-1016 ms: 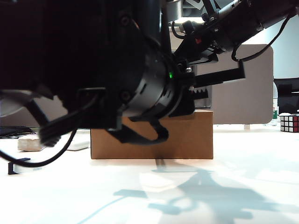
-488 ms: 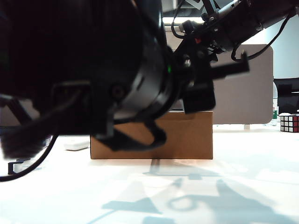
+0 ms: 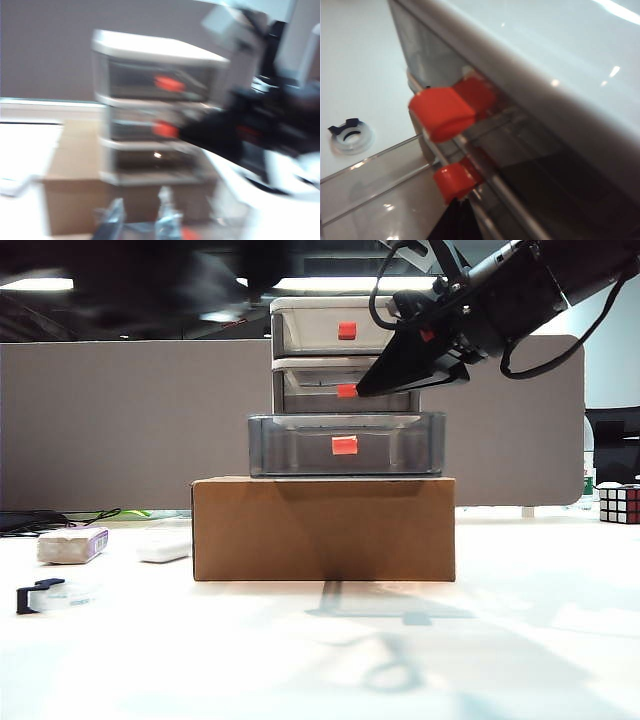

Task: Open the third layer of the drawer on the table, pick up the transparent tape on the table and put it in, and finally close the drawer.

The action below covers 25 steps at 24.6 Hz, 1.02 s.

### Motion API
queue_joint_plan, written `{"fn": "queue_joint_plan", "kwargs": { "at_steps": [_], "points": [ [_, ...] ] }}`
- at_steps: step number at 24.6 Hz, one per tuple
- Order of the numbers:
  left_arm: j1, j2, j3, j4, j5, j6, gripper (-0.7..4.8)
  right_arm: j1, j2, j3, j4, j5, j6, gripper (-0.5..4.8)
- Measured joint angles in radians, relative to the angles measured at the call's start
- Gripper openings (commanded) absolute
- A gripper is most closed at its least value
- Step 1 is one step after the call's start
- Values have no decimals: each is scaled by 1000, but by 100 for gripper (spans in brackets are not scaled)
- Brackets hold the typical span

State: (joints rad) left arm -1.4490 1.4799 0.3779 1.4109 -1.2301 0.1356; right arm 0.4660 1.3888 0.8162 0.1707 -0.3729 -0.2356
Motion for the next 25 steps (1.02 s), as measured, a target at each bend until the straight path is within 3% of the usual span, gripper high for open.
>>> {"fn": "queue_joint_plan", "kwargs": {
  "at_steps": [2, 5, 8, 12, 15, 17, 19, 21, 25],
  "points": [
    [63, -84, -53, 0, 18, 6, 117, -1, 0, 0, -11, -27, 0, -5],
    [262, -244, -146, -81, 260, -31, 117, -1, 0, 0, -37, -69, 0, -5],
    [432, -330, -129, -288, 471, -164, 117, 0, 0, 0, -58, -111, 0, -5],
    [759, -373, -59, -725, 940, -384, 116, 0, -2, 0, -65, -152, 0, -5],
    [948, -369, -33, -908, 1250, -426, 117, -1, -5, 0, -72, -158, 0, -5],
    [1038, -369, -32, -967, 1404, -420, 122, -1, -8, 0, -72, -160, 0, -5],
    [1134, -369, -32, -1017, 1469, -392, 121, 0, -11, 0, -72, -164, 0, -5],
    [1153, -369, -32, -1062, 1464, -374, 121, -1, -11, 0, -73, -163, 0, -5],
    [1145, -369, -32, -1151, 1458, -134, 121, 0, -11, 0, -73, -170, 0, -5]
  ]
}}
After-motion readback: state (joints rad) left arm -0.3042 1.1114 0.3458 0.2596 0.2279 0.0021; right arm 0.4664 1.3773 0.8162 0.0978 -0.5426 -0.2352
